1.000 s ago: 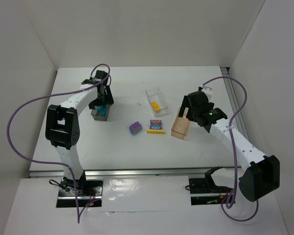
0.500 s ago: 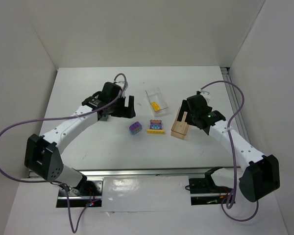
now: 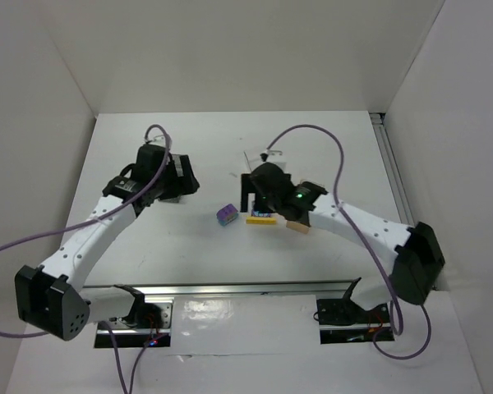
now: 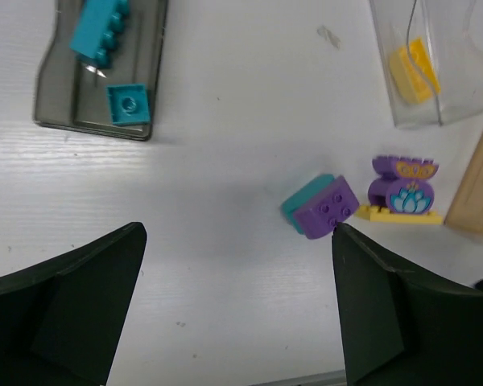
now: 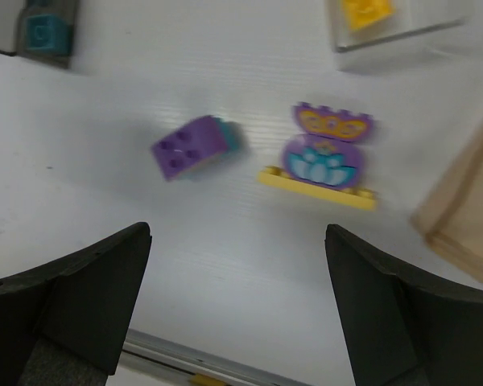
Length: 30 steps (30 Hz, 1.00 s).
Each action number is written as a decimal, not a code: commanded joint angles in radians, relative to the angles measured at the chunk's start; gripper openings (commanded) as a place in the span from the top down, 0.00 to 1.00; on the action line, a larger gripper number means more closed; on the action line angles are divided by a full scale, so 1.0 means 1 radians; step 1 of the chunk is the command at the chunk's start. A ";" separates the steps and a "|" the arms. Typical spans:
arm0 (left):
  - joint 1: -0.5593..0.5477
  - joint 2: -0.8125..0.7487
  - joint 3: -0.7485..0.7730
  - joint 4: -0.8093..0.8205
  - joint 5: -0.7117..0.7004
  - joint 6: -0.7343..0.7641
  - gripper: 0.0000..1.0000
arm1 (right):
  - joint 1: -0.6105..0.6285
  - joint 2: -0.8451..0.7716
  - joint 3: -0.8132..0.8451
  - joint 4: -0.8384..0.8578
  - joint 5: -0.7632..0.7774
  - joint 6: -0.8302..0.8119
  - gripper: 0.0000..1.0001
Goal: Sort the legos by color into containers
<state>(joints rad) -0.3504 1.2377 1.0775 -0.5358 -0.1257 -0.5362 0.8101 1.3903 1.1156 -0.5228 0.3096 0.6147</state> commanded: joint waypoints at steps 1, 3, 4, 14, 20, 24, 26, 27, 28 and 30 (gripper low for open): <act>0.043 -0.058 0.030 -0.032 -0.042 -0.090 0.00 | 0.124 0.154 0.140 0.035 0.140 0.213 0.05; 0.074 -0.067 0.062 -0.090 -0.051 -0.105 0.00 | 0.162 0.220 0.183 0.035 0.187 0.273 0.05; 0.083 -0.067 0.062 -0.090 -0.042 -0.105 0.00 | 0.173 0.281 0.228 0.023 0.207 0.345 0.05; 0.103 -0.086 0.061 -0.113 0.001 -0.056 0.00 | 0.182 0.475 0.375 -0.088 0.272 0.557 0.10; 0.103 -0.064 0.052 -0.102 0.020 -0.036 0.00 | 0.161 0.559 0.438 -0.151 0.217 0.591 0.13; 0.113 -0.064 0.042 -0.093 0.029 -0.016 0.00 | 0.161 0.592 0.452 -0.160 0.204 0.614 0.15; 0.113 -0.064 0.032 -0.093 0.040 -0.016 0.00 | 0.161 0.604 0.461 -0.180 0.204 0.628 0.15; 0.113 -0.064 0.032 -0.093 0.040 -0.016 0.00 | 0.161 0.613 0.461 -0.190 0.213 0.628 0.16; 0.113 -0.064 0.022 -0.084 0.040 -0.007 0.00 | 0.161 0.622 0.461 -0.190 0.214 0.640 0.16; 0.113 -0.064 0.022 -0.084 0.040 -0.007 0.00 | 0.161 0.622 0.461 -0.190 0.214 0.640 0.19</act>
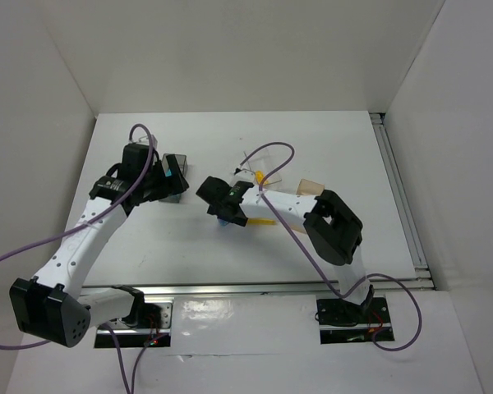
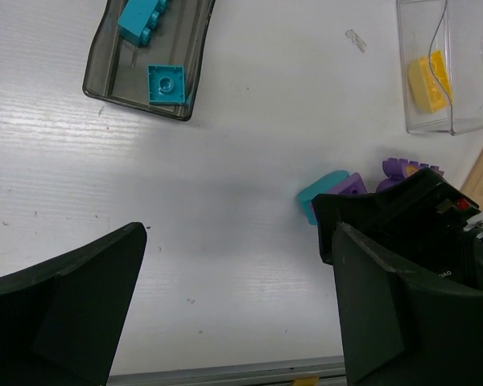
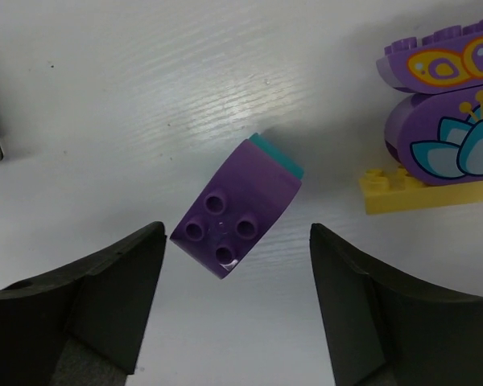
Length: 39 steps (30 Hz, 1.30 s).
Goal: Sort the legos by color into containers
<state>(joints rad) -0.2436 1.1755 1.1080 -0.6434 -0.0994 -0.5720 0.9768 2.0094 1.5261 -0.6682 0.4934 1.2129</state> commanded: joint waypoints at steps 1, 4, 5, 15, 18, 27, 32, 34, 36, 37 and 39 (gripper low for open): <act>0.006 -0.002 -0.017 0.024 0.013 0.029 0.00 | -0.006 0.012 0.051 -0.045 0.030 0.042 0.23; 0.015 -0.011 -0.017 0.024 0.013 0.038 0.00 | -0.006 0.012 0.051 -0.045 0.039 0.042 0.33; 0.015 -0.011 -0.017 0.024 0.013 0.038 0.00 | -0.006 0.012 0.051 -0.045 0.039 0.042 0.36; 0.024 -0.011 -0.036 0.024 0.033 0.047 0.00 | -0.015 0.022 0.051 -0.036 0.050 0.033 0.45; 0.024 -0.011 -0.036 0.024 0.033 0.047 0.00 | -0.015 0.031 0.051 -0.027 0.050 0.013 0.46; 0.067 -0.020 -0.027 0.014 0.130 0.084 0.00 | -0.015 -0.125 -0.041 0.085 0.036 -0.154 0.63; 0.098 0.023 -0.017 0.074 0.455 0.156 0.04 | -0.047 -0.404 -0.254 0.356 -0.117 -0.433 0.63; 0.098 0.035 -0.054 0.126 0.637 0.170 0.06 | -0.108 -0.564 -0.383 0.470 -0.315 -0.543 0.63; 0.098 0.047 -0.094 0.216 0.751 0.170 0.06 | -0.159 -0.654 -0.446 0.585 -0.441 -0.590 0.63; 0.098 0.047 -0.106 0.247 0.861 0.170 0.07 | -0.183 -0.722 -0.484 0.611 -0.575 -0.614 0.63; 0.098 0.059 -0.135 0.313 0.970 0.150 0.07 | -0.259 -0.770 -0.509 0.666 -0.714 -0.665 0.63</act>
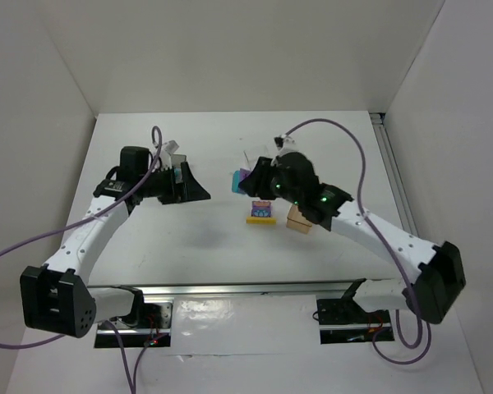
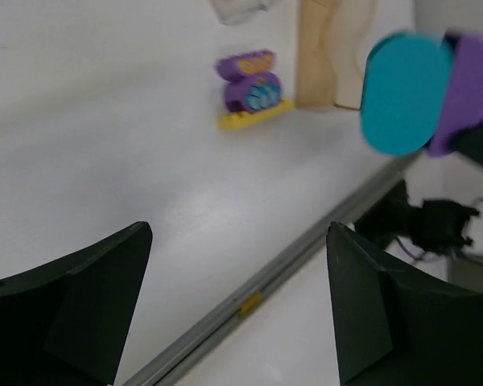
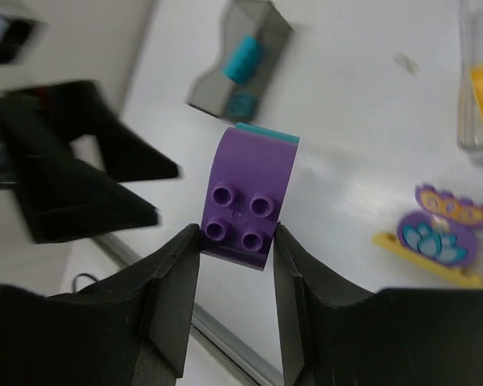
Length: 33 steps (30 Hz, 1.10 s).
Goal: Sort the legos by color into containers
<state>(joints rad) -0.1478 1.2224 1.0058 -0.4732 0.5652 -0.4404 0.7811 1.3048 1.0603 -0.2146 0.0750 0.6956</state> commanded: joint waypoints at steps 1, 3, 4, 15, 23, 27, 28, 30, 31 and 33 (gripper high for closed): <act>0.002 0.022 -0.042 0.213 0.355 0.019 0.07 | -0.083 -0.093 -0.054 0.222 -0.401 -0.148 0.63; 0.002 0.022 -0.056 0.289 0.482 -0.033 0.07 | -0.137 -0.104 -0.054 0.253 -0.510 -0.168 0.63; 0.002 0.022 -0.074 0.329 0.513 -0.059 0.07 | -0.149 -0.104 -0.054 0.268 -0.558 -0.168 0.63; -0.016 -0.009 -0.153 0.659 0.650 -0.241 0.05 | -0.178 -0.095 -0.094 0.431 -0.860 -0.111 0.63; -0.035 -0.030 -0.191 0.829 0.693 -0.328 0.09 | -0.178 -0.075 -0.114 0.471 -0.902 -0.079 0.63; -0.056 -0.040 -0.191 0.841 0.693 -0.337 0.12 | -0.168 -0.046 -0.134 0.495 -0.911 -0.057 0.63; -0.056 -0.031 -0.191 0.869 0.703 -0.354 0.16 | -0.167 -0.036 -0.134 0.507 -0.911 -0.057 0.63; -0.065 -0.031 -0.191 0.904 0.703 -0.377 0.21 | -0.158 -0.027 -0.134 0.508 -0.902 -0.057 0.63; -0.075 -0.021 -0.200 0.919 0.713 -0.386 0.25 | -0.158 -0.027 -0.134 0.508 -0.891 -0.057 0.63; -0.075 -0.021 -0.200 0.920 0.713 -0.386 0.39 | -0.158 -0.027 -0.134 0.474 -0.870 -0.068 0.63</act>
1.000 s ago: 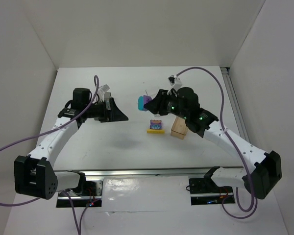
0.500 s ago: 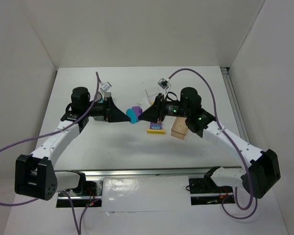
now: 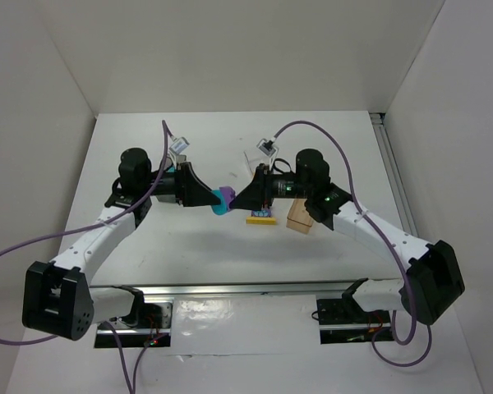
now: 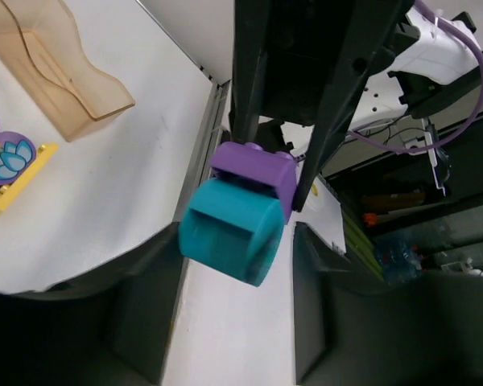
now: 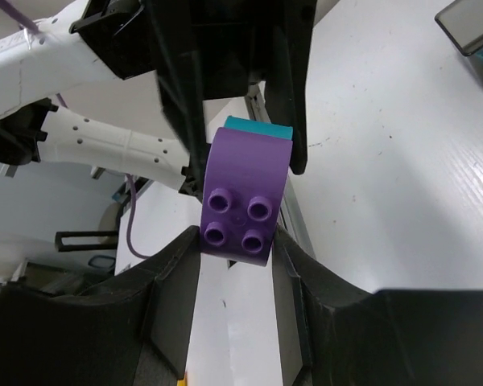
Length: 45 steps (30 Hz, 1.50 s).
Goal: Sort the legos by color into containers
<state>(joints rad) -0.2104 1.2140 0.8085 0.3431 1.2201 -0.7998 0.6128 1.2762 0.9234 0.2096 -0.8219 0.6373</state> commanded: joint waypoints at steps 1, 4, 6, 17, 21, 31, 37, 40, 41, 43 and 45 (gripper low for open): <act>-0.012 -0.013 -0.003 0.082 0.058 -0.003 0.46 | 0.010 0.002 0.003 0.018 0.062 -0.020 0.63; -0.012 -0.013 0.038 -0.028 0.035 0.054 0.74 | 0.010 -0.008 -0.006 -0.010 0.117 -0.021 0.63; -0.012 -0.004 0.057 -0.106 0.022 0.106 0.85 | -0.001 -0.017 -0.015 -0.038 0.142 -0.021 0.63; 0.046 0.099 0.162 -0.361 -0.126 0.253 1.00 | -0.019 -0.057 0.005 -0.248 0.474 -0.048 0.67; 0.089 0.177 0.256 -0.536 -0.311 0.335 1.00 | -0.039 -0.081 0.025 -0.398 0.760 0.027 0.64; 0.120 0.404 0.547 -0.943 -1.180 0.283 1.00 | -0.110 -0.144 -0.011 -0.679 1.150 0.114 0.64; 0.129 0.530 0.612 -0.964 -1.346 0.261 1.00 | -0.119 -0.144 -0.020 -0.700 1.182 0.104 0.63; 0.151 0.571 0.632 -0.964 -1.346 0.252 1.00 | -0.130 -0.144 -0.032 -0.716 1.192 0.094 0.63; 0.151 0.572 0.641 -0.964 -1.346 0.252 1.00 | -0.139 -0.144 -0.032 -0.716 1.192 0.082 0.63; 0.160 0.587 0.650 -0.964 -1.372 0.252 1.00 | -0.149 -0.135 -0.043 -0.716 1.173 0.082 0.63; 0.160 0.599 0.650 -0.974 -1.392 0.243 1.00 | -0.150 -0.109 -0.043 -0.716 1.173 0.073 0.63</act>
<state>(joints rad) -0.0597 1.8000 1.4200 -0.6064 -0.1085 -0.5323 0.4725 1.1641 0.8879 -0.4911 0.3233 0.7261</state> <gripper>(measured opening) 0.326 0.443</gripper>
